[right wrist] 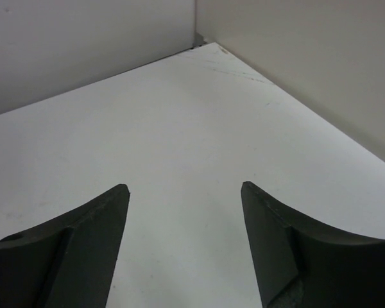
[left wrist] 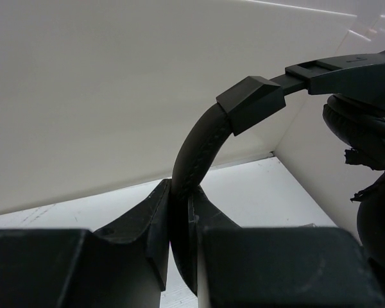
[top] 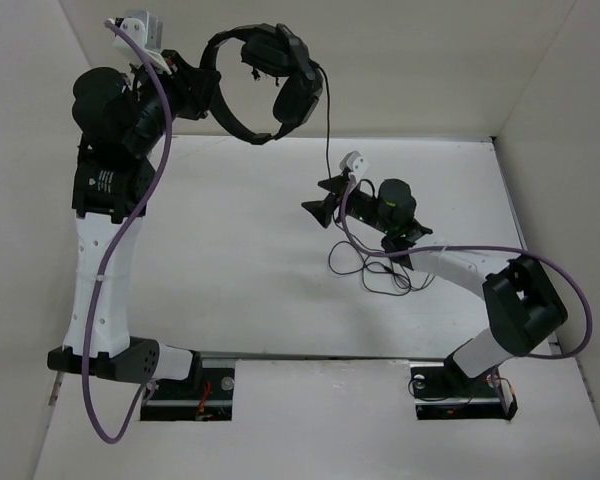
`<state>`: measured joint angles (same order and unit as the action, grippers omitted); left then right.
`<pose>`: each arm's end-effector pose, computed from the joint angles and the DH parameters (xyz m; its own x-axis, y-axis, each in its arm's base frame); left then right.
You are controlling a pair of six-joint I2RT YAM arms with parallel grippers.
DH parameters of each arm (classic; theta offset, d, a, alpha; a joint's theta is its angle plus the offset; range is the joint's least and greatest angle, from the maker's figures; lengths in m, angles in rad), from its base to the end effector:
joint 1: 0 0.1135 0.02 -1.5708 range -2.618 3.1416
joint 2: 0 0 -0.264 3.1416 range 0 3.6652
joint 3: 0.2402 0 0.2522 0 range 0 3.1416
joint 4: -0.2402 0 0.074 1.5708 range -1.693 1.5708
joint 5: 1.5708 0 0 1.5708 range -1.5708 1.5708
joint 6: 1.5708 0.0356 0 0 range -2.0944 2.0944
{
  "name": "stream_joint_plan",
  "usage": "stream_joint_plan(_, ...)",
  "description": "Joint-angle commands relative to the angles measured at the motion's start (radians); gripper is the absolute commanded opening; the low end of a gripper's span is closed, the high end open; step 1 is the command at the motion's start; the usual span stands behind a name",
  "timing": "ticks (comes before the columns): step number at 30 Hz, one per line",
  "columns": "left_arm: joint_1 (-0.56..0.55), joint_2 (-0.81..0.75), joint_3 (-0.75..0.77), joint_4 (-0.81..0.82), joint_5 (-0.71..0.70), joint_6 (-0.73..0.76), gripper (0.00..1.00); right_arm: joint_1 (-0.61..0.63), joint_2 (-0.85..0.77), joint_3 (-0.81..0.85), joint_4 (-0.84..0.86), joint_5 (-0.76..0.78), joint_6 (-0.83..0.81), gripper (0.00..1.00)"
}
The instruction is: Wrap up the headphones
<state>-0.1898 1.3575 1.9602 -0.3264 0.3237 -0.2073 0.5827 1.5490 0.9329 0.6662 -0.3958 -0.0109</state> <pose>0.2292 -0.0556 0.5892 0.1635 -0.2301 -0.9593 0.5243 0.8440 -0.1131 0.2893 0.2071 0.2902 0.0509 0.0215 -0.9985 -0.8287 0.5588 -0.0302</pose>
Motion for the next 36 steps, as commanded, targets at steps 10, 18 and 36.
stream_joint_plan(10,0.056,-0.001,0.051,0.101,0.02,-0.075,0.0,-0.001,-0.105,-0.057,0.018,-0.152,0.037,0.63)
stream_joint_plan(18,0.042,-0.009,-0.029,0.107,0.02,-0.072,0.0,0.001,-0.119,-0.02,-0.04,-0.17,0.063,0.9)
stream_joint_plan(36,0.008,-0.031,-0.181,0.115,0.015,-0.044,0.0,0.071,-0.026,0.109,-0.171,0.004,-0.199,0.99)
